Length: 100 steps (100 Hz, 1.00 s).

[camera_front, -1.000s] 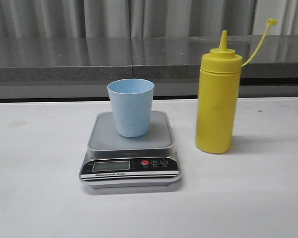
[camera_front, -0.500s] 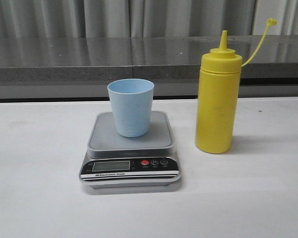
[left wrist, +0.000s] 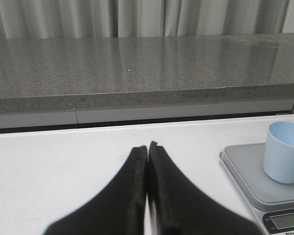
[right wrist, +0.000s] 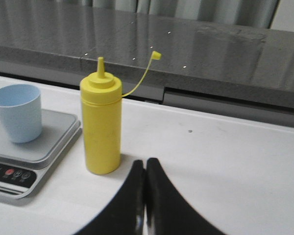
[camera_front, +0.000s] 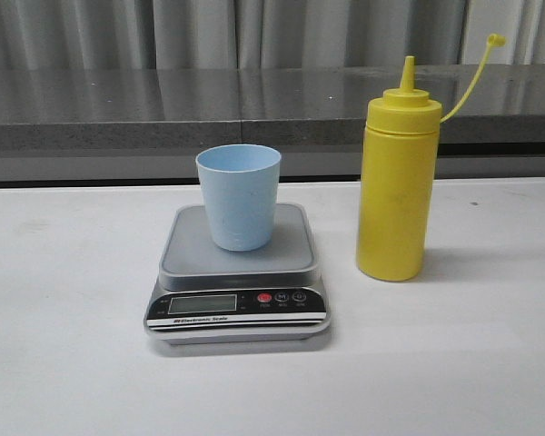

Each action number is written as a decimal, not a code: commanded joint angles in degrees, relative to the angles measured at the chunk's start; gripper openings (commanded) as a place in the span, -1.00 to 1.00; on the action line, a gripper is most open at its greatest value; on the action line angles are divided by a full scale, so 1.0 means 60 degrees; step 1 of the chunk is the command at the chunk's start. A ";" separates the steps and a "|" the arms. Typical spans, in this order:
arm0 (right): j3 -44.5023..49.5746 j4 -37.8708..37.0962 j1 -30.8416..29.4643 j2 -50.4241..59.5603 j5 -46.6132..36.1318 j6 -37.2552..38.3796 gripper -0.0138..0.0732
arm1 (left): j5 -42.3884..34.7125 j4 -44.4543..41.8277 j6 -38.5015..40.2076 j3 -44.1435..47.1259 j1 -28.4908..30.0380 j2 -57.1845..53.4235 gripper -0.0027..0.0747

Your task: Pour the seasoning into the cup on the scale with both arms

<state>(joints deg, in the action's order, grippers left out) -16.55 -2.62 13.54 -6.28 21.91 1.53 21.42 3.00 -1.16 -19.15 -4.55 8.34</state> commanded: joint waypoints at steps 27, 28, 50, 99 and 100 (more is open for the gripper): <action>0.1172 -0.0064 -0.1613 0.1330 -0.1982 -0.0048 -0.84 | -0.0750 0.0109 0.0091 -0.0242 0.0007 0.0119 -0.98; 0.1236 -0.0053 -0.1646 0.1341 -0.2005 -0.0048 -0.84 | -0.0750 0.0109 0.0091 -0.0242 0.0007 0.0119 -0.98; 0.2148 0.0011 -0.1718 0.1341 -0.2945 -0.0048 -0.84 | -0.0750 0.0109 0.0091 -0.0242 0.0007 0.0119 -0.98; 0.2810 0.0011 -0.1718 0.1341 -0.3568 -0.0048 -0.84 | -0.0750 0.0109 0.0091 -0.0242 0.0007 0.0119 -0.98; 0.2810 0.0011 -0.1718 0.1341 -0.3568 -0.0048 -0.84 | -0.0750 0.0109 0.0091 -0.0242 0.0007 0.0119 -0.98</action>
